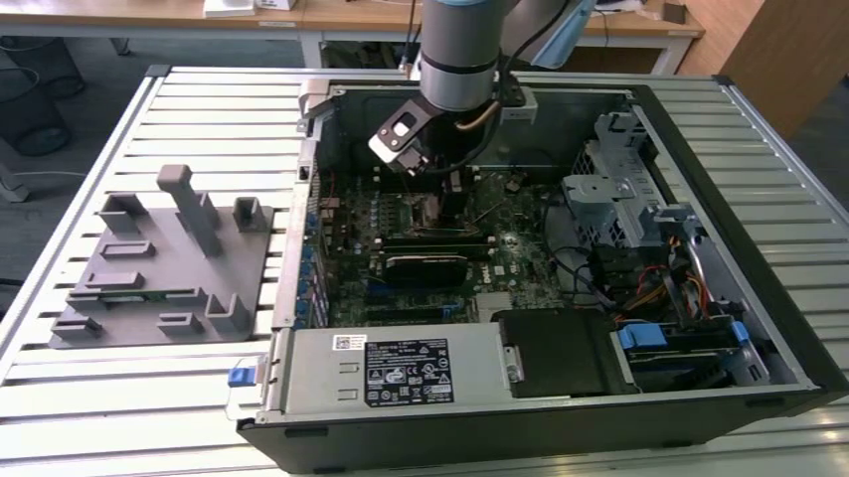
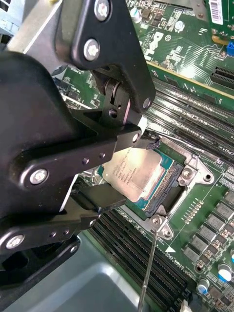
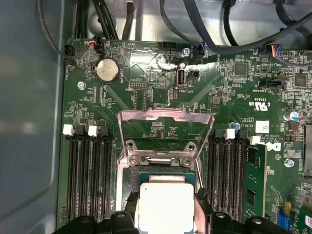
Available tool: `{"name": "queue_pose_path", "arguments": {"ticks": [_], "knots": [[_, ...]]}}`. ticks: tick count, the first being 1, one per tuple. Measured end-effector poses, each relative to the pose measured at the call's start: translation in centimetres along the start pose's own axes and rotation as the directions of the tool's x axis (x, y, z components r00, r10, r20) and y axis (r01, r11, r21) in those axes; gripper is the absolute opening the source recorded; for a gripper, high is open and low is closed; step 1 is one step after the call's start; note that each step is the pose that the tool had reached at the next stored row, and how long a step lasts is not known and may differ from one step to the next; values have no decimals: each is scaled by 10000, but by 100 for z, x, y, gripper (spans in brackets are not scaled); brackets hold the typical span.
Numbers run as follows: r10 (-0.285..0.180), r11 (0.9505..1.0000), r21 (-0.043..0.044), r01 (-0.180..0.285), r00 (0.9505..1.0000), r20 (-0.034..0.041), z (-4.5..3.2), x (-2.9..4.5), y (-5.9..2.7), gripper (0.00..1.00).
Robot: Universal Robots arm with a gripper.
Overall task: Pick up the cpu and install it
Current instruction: 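Place the cpu into insertion slot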
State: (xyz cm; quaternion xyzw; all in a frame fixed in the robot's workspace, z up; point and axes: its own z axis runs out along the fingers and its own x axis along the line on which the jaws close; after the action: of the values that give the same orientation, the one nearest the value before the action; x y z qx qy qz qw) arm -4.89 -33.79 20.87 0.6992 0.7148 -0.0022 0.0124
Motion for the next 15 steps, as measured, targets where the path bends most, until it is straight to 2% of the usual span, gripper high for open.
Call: {"name": "queue_pose_path", "arguments": {"ticks": [15], "knots": [[2, 10000, 0, -2, 10000, 0, 72, 25, -7, 53]]}}
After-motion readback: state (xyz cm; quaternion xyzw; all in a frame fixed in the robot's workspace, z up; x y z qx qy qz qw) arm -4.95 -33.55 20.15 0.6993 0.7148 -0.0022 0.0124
